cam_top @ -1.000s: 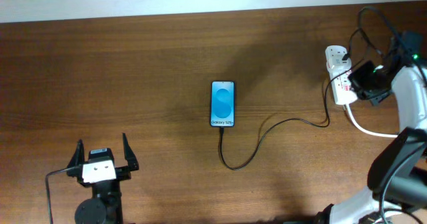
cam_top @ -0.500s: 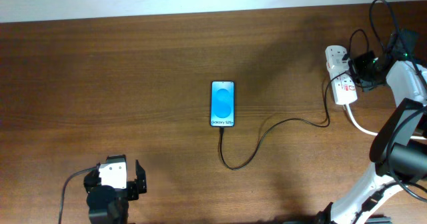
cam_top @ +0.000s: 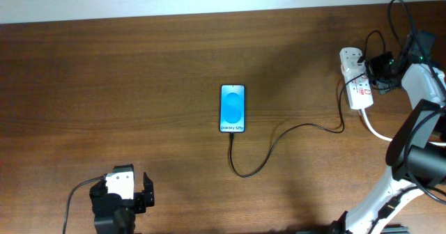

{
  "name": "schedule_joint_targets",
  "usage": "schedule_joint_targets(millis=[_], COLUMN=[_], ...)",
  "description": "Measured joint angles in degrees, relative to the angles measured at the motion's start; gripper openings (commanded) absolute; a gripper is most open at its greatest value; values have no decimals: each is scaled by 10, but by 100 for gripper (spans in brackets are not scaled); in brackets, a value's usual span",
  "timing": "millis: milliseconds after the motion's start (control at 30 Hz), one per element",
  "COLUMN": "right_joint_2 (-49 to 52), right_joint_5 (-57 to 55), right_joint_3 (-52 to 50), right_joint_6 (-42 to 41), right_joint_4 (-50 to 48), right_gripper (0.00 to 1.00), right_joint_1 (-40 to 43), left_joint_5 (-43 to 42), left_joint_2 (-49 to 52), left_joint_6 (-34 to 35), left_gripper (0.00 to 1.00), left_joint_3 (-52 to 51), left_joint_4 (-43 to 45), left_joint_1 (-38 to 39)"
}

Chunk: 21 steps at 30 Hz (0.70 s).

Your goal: Plug charger to phone and switch on socket

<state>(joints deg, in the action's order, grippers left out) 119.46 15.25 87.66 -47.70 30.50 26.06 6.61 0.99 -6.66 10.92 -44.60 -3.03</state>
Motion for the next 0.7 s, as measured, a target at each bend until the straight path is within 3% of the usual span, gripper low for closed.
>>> schedule_joint_targets(millis=[700], right_joint_2=[42], right_joint_5=[-14], right_joint_3=[19], right_joint_6=[-14], right_joint_4=[2], right_gripper=[4], right_joint_1=[-11], left_joint_5=[0], left_joint_2=[0], left_joint_6=[0], left_gripper=[99], left_joint_3=[0], left_joint_4=[0], left_joint_1=[0])
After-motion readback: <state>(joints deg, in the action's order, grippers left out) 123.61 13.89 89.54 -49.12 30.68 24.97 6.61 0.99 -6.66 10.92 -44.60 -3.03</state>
